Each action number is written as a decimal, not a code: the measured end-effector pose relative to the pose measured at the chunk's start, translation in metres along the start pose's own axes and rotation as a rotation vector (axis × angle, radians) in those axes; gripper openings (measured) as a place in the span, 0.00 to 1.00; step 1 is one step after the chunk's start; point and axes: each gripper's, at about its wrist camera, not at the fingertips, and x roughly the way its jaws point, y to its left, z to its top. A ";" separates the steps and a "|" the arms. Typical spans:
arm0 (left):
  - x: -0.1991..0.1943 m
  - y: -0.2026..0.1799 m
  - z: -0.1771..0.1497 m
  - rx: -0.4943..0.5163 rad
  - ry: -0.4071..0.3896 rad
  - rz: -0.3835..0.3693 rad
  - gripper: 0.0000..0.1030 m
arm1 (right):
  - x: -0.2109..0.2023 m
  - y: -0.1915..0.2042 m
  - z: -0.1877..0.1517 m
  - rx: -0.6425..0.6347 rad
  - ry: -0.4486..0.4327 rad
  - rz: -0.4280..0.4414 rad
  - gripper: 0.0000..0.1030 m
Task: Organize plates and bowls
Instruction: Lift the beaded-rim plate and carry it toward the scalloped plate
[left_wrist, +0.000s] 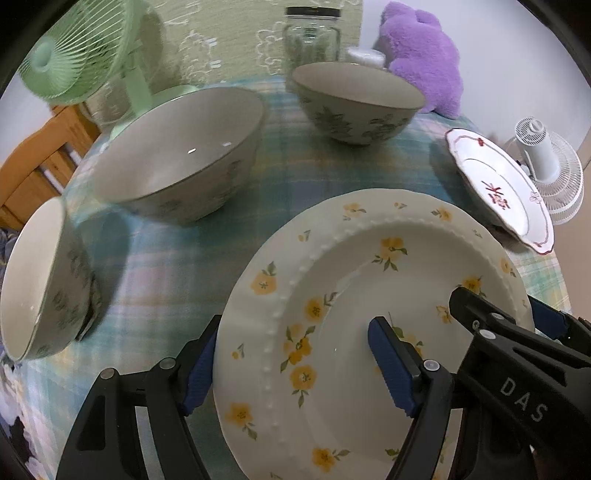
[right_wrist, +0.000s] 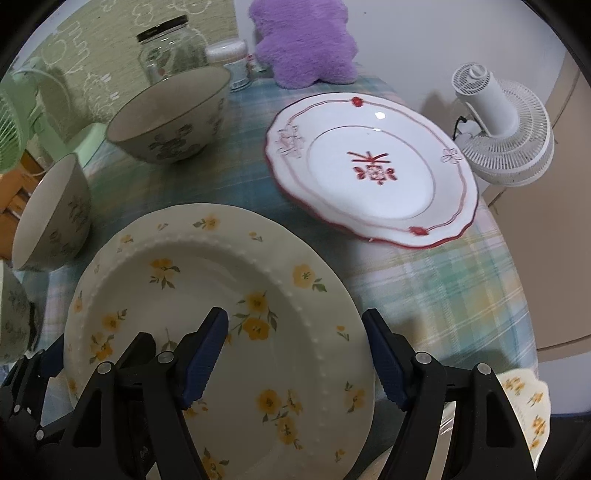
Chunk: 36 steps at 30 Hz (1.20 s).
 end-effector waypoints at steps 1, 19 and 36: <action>-0.002 0.006 -0.004 -0.009 -0.001 0.010 0.76 | -0.001 0.004 -0.002 -0.006 0.006 0.010 0.75; -0.028 0.038 -0.056 0.053 0.020 0.063 0.77 | -0.020 0.050 -0.058 -0.183 0.032 0.060 0.72; -0.028 0.039 -0.055 0.014 0.017 0.035 0.79 | -0.010 0.056 -0.054 -0.166 0.038 0.033 0.71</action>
